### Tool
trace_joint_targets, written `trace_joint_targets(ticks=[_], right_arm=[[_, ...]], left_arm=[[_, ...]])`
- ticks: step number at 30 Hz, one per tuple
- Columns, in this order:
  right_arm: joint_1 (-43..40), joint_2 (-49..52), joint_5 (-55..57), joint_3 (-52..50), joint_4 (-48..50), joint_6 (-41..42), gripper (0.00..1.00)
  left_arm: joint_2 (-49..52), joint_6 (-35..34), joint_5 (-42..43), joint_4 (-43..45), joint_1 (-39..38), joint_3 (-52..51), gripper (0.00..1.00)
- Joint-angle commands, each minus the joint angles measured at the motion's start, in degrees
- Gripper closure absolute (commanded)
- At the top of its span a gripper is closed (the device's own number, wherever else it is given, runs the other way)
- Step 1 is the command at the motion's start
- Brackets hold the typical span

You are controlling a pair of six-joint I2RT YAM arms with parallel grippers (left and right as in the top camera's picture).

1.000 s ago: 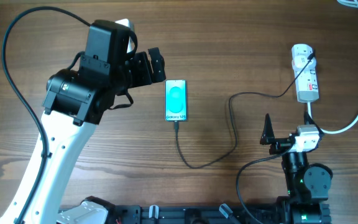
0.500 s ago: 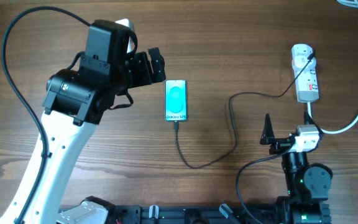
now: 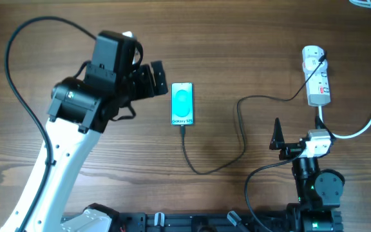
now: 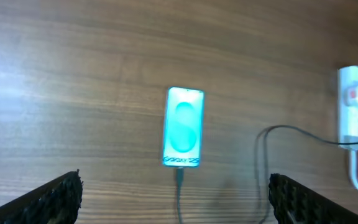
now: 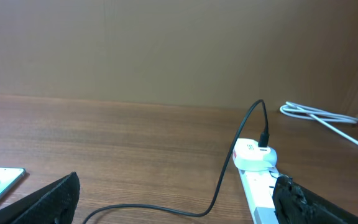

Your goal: Plug charger to phone and switch on socket

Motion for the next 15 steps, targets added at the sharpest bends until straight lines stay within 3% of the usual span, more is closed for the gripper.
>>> trace_joint_targets(ticks=[1, 4, 7, 10, 15], right_arm=[[-0.24, -0.68, -0.11, -0.07, 0.15, -0.83, 0.00], [-0.24, -0.68, -0.11, -0.07, 0.15, -0.81, 0.00], [-0.24, -0.68, -0.11, -0.07, 0.15, -0.83, 0.00], [-0.24, -0.68, -0.11, -0.07, 0.15, -0.81, 0.00], [-0.24, -0.68, -0.11, -0.07, 0.15, -0.81, 0.00]], left_arm=[[-6.03, -0.13, -1.53, -3.02, 3.17, -7.39, 0.00], [-12.90, -0.02, -1.36, -2.56, 5.29, -11.89, 0.00], [-21.22, 7.54, 3.74, 5.38, 7.43, -21.24, 0.00], [-33.90, 11.98, 11.41, 22.71, 8.92, -37.29, 0.00], [-55.10, 11.98, 13.33, 47.58, 11.28, -58.95, 0.00]])
